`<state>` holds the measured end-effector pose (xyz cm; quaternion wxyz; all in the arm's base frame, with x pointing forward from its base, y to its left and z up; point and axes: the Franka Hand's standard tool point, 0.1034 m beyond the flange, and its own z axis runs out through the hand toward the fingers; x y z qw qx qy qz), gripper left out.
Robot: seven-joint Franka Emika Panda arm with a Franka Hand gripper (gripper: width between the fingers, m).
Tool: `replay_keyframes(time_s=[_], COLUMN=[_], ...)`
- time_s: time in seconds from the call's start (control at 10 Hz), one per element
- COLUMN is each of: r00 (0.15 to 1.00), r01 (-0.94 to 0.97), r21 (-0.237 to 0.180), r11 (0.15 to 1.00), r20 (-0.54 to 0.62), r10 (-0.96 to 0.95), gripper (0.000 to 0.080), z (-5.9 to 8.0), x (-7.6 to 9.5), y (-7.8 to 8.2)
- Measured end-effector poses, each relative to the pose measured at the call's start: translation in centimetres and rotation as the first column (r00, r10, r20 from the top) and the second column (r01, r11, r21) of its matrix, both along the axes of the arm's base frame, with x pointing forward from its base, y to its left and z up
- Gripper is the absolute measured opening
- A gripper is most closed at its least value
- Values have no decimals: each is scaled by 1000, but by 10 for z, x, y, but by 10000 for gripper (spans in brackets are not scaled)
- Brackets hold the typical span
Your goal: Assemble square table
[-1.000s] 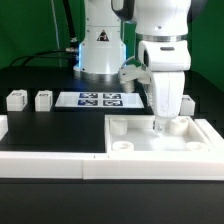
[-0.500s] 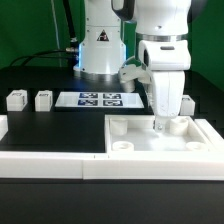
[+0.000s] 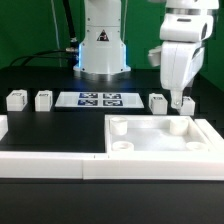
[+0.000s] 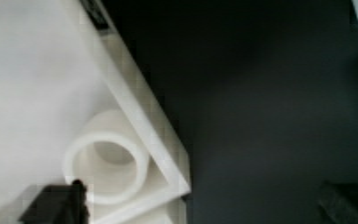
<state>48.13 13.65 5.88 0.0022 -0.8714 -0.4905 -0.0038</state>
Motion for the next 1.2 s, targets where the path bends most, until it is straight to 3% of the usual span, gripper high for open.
replay_keyframes(time_s=[0.4, 0.7, 1.0, 1.2], r00=[968, 822, 587, 558], r01=[252, 566, 804, 825], r21=[5, -31, -55, -57], r11=[968, 824, 592, 563], r20=[-7, -51, -77, -81], r10=[-252, -567, -806, -826], gripper=[649, 649, 649, 649], z=[-1, -6, -11, -11], x=[-1, -25, -41, -41], y=[1, 13, 36, 36])
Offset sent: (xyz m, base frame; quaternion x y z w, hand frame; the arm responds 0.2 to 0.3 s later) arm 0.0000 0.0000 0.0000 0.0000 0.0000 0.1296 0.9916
